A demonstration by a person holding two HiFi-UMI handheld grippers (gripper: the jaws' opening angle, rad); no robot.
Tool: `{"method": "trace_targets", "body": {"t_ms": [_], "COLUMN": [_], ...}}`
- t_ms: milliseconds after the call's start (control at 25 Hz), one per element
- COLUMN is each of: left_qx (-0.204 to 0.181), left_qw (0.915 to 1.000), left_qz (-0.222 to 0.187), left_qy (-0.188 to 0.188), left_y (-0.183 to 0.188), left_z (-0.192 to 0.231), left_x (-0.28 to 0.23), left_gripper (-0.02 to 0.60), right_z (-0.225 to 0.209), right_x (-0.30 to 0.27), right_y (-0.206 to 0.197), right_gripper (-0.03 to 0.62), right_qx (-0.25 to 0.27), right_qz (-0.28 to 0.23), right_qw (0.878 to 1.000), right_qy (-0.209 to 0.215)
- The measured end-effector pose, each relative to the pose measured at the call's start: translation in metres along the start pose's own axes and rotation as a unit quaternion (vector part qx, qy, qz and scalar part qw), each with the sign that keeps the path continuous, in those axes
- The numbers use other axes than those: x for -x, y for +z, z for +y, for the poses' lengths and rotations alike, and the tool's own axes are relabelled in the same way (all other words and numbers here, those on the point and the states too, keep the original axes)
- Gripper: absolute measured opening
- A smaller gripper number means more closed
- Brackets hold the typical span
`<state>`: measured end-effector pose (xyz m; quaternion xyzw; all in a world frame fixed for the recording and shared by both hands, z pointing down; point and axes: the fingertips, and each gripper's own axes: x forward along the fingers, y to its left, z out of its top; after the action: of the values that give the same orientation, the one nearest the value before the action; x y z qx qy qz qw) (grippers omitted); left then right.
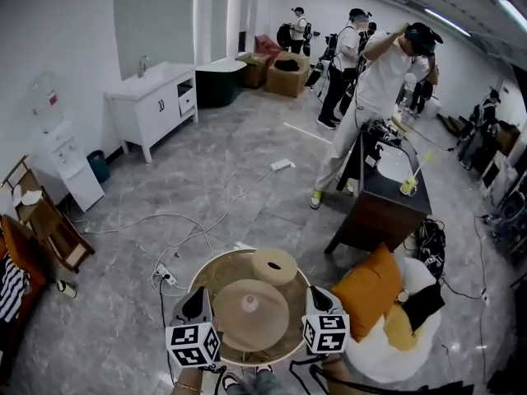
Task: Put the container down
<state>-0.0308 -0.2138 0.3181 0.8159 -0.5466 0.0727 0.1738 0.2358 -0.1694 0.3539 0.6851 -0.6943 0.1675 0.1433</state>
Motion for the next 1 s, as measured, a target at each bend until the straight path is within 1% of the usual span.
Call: {"method": "trace_targets", "body": {"t_ms": [200, 400, 720, 880, 1000], "left_qx": [-0.021, -0.014, -0.026, -0.028, -0.030], "left_qw": [0.9996, 0.9997, 0.9991, 0.9990, 0.9990], "left_qz": [-0.013, -0.016, -0.025, -0.024, -0.022], "left_qy": [-0.014, -0.012, -0.023, -0.024, -0.025], "left_y": [0.018, 0.019, 0.032, 0.031, 0.030], "left_z": [-0.019, -0.029, -0.037, -0.038, -0.038], "left_x": [0.004, 0.003, -0.004, -0.007, -0.007], "left_gripper": [-0.003, -0.003, -0.003, -0.003, -0.003], "right_z": [-0.024, -0.041, -0.046, -0.047, -0.046], "right_x": [0.026, 0.038, 0.039, 0.039, 0.040], "right_y": [0.016, 0.021, 0.022, 0.023, 0.025], "right_gripper": [0.006, 0.006, 0.006, 0.005, 0.005], "right_qx": [-0.002, -0.002, -0.006, 0.007, 0.004], "right_qz": [-0.013, -0.016, -0.009, -0.005, -0.008], "right_qw": [1.000, 0.999, 0.999, 0.999, 0.999], "right_qy": [-0.021, -0.036, -0.040, -0.042, -0.043]}}
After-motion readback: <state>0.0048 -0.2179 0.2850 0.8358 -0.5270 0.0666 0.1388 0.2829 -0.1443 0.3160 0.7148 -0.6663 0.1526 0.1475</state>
